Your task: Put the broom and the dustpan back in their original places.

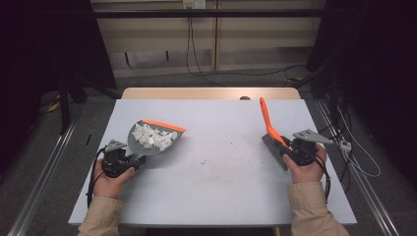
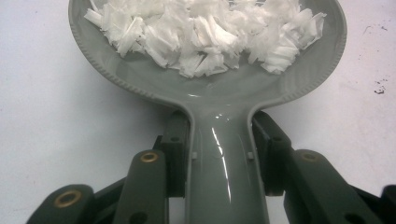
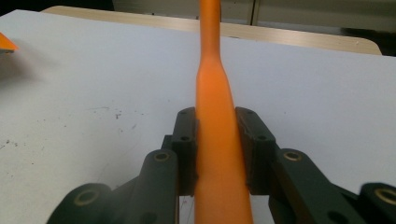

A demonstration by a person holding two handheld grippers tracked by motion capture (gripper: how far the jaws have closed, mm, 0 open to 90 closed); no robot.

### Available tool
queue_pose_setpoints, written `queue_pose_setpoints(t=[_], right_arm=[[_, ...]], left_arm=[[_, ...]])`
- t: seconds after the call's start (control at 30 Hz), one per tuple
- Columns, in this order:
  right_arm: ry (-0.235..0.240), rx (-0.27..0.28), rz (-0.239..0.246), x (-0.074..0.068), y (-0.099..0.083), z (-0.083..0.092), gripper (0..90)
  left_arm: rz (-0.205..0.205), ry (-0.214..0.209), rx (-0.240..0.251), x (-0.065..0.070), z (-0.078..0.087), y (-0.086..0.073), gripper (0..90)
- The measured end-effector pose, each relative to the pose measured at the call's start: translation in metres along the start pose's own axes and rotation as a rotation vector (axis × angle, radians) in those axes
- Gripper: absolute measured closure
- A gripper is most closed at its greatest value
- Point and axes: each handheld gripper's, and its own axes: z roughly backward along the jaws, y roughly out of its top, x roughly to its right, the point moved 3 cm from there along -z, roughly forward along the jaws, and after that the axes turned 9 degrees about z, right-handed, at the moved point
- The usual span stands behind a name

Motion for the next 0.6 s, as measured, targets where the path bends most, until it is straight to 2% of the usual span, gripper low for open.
queue_pose_setpoints(t=[0.3, 0.6], right_arm=[[-0.022, -0.005, -0.011, 0.009, -0.005, 0.002, 71.6], [-0.034, -0.007, -0.017, 0.012, -0.009, 0.005, 71.5]], left_arm=[[0.006, 0.002, -0.008, -0.001, -0.003, 0.000, 62.9], [0.012, 0.027, -0.014, -0.001, -0.007, 0.000, 62.9]])
